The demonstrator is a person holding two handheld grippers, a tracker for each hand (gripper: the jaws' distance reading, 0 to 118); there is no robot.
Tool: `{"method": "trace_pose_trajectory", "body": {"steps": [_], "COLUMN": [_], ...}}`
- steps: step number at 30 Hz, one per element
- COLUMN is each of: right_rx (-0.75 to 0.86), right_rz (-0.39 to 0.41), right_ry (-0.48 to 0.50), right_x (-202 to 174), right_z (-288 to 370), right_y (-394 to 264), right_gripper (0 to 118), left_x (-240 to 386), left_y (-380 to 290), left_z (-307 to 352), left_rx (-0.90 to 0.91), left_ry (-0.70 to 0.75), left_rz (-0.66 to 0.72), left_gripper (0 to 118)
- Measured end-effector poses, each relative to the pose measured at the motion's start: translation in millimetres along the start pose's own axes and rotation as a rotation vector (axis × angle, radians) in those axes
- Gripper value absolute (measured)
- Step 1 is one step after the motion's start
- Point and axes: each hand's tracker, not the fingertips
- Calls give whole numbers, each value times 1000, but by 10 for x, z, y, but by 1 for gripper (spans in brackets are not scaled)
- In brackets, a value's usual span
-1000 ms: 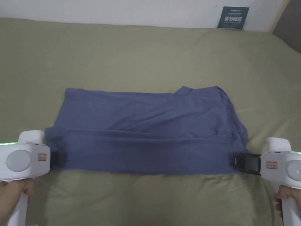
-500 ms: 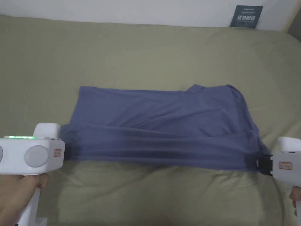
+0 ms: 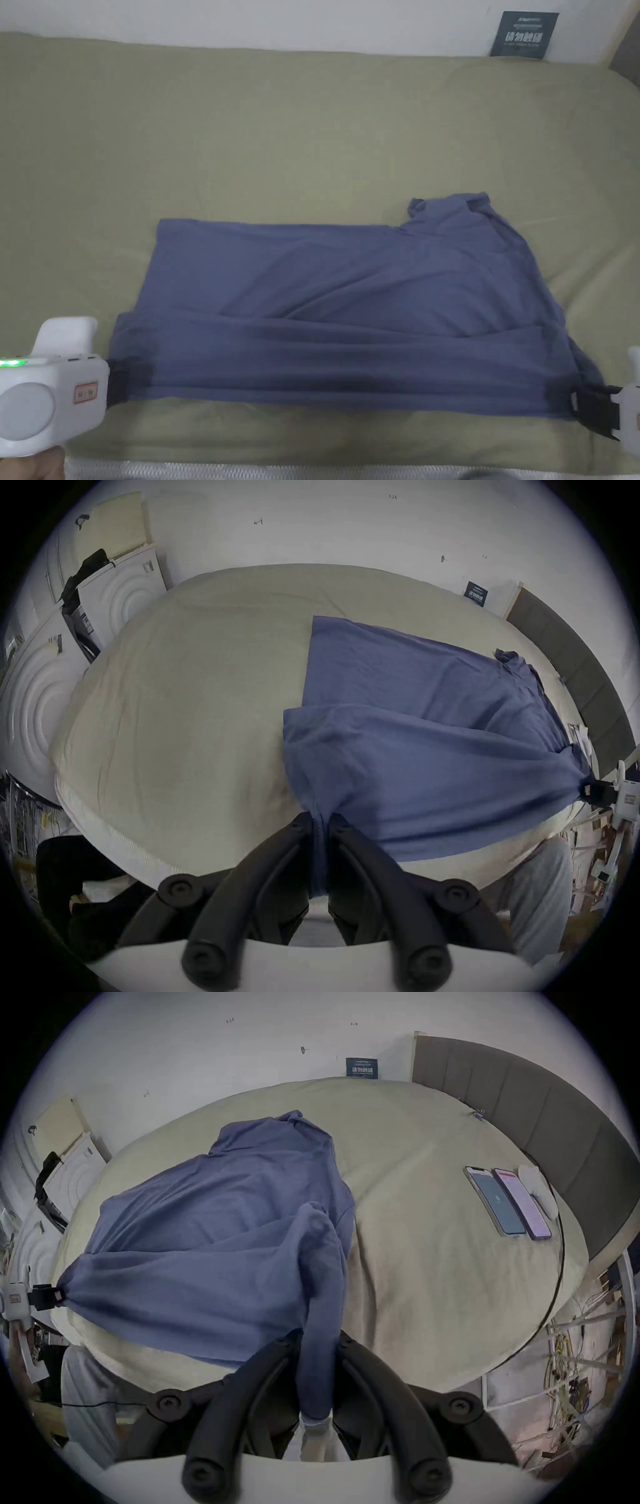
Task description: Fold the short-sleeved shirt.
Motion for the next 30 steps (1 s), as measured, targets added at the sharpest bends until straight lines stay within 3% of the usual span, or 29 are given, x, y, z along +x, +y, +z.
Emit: {"method": "trace_pose_trajectory", "body": {"steps": [3,4,5,6,7,8,10,11,12,13,14,15,23,27,28,29,30], "right_rx": [7,5,8,12,23,54,85,99,122,141,156,165,132,103,94,87,82], "right_rz": [8,5,3,4,4,-3,-2,2,7,7,5,-3,55,80,89,97,103], "right_ry": [-6,-14,-35,-43,-37,-32,-39,-38,-40,-45,-46,-33,-36,-62,-73,-77,-83], "right_x": [-34,8,-16,-26,-32,-2,-46,-68,-79,-112,-141,-168,-404,-350,-314,-283,-248], "right_z": [-60,-121,-135,-134,-108,-82,-47,-50,3,-14,-42,-93,-851,-1185,-1220,-1275,-1332], "right_y": [2,27,43,66,94,128,253,312,400,485,570,670,1451,1778,1854,1904,1952], "right_gripper": [20,36,70,96,107,107,106,105,97,79,31,8,8,8,8,8,8], "left_x": [27,28,22,20,41,49,90,110,135,171,195,225,340,308,277,251,229], "left_y": [-15,3,18,29,41,69,170,237,316,410,502,617,1686,2098,2182,2251,2305], "left_z": [-47,-75,-86,-86,-72,-76,-37,-35,-47,-63,-86,-132,-893,-1339,-1431,-1509,-1596], "left_rx": [11,11,9,10,20,27,75,73,83,94,112,125,113,74,67,58,47], "left_ry": [-6,-15,-36,-41,-43,-42,-20,-20,-19,-14,-15,-20,-27,80,96,107,109], "left_rz": [1,6,13,16,24,15,-12,-23,-33,-38,-42,-42,2,-39,-35,-34,-29], "left_gripper": [9,10,30,67,102,116,115,110,98,72,20,2,2,4,10,34,66]}}
